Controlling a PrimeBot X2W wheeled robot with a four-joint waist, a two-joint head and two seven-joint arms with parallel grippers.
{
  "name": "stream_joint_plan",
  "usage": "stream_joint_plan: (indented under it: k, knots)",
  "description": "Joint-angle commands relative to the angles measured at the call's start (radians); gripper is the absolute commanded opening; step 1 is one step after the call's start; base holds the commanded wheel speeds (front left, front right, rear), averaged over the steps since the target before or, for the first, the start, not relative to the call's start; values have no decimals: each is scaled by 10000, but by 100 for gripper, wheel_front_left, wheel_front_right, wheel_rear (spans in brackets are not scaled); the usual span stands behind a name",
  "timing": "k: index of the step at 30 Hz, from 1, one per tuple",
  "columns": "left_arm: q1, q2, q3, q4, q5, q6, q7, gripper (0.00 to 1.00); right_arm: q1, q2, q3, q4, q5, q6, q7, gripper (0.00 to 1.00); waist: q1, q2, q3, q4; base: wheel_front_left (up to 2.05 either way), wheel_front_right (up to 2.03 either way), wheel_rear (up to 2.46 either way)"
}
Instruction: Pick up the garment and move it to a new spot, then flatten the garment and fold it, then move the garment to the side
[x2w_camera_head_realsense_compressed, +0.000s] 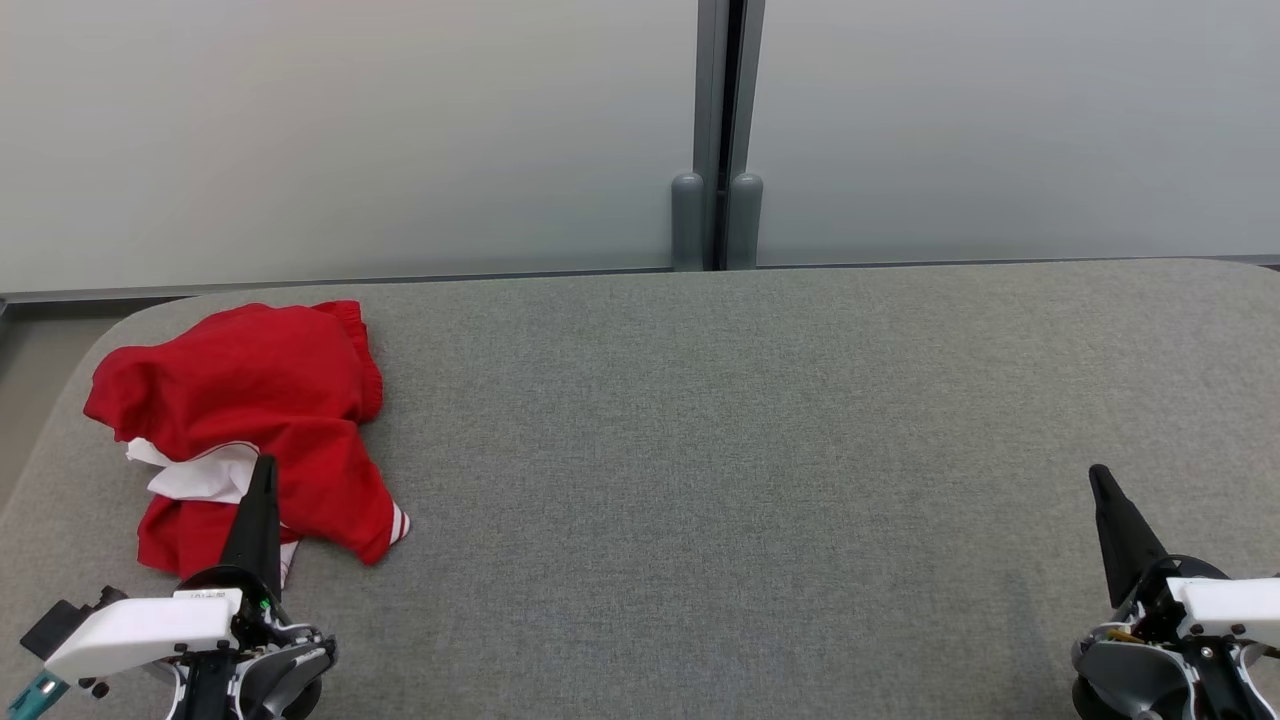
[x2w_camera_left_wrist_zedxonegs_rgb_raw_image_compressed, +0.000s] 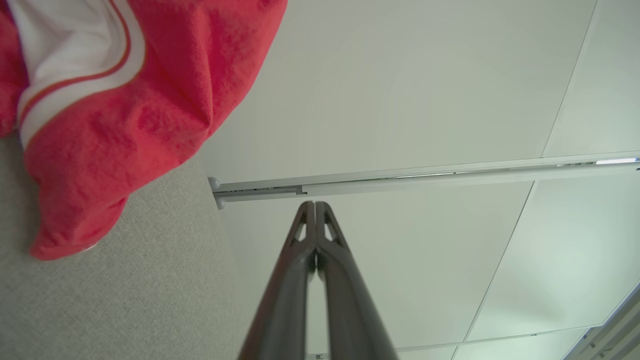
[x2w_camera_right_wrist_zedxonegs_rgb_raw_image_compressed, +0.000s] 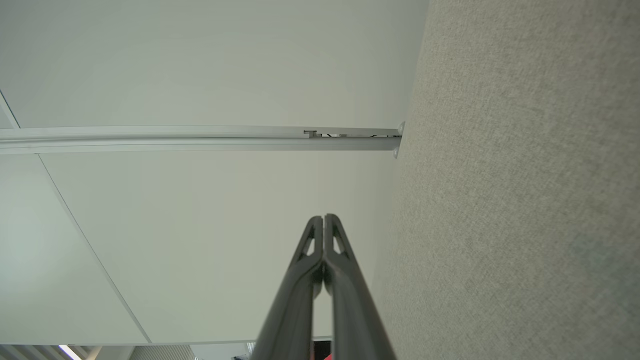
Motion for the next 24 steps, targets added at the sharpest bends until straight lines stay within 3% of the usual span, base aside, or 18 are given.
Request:
stream_joint_plan:
  k: [1,12,13,14,15,16,24]
  knots:
    - [-157,57,34,-24,-4,-61,23,0,-94,-87,-13,-22,17,5,20,0,0,0,0,0,0,0,0]
    - [-157,57,34,-24,-4,-61,23,0,-94,-87,-13,-22,17,5,20,0,0,0,0,0,0,0,0]
    - [18,-4,-3,29,4,4,-8,100,20,9,2,29,1,0,-7,100,0,0,0,0,0,0,0]
    - [76,-32,-13,96,6,8,-11,0,69,46,8,91,1,-2,-11,0,0,0,0,0,0,0,0]
    - [76,-32,-13,96,6,8,-11,0,69,46,8,91,1,-2,-11,0,0,0,0,0,0,0,0]
    - [114,-41,-35,108,24,7,-45,100,100,60,32,99,1,-2,-45,100,0,0,1,0,0,0,0]
    - [253,-30,-289,-68,255,3,-462,100,209,45,344,-74,-236,-1,-464,100,0,0,7,-5,0,0,0]
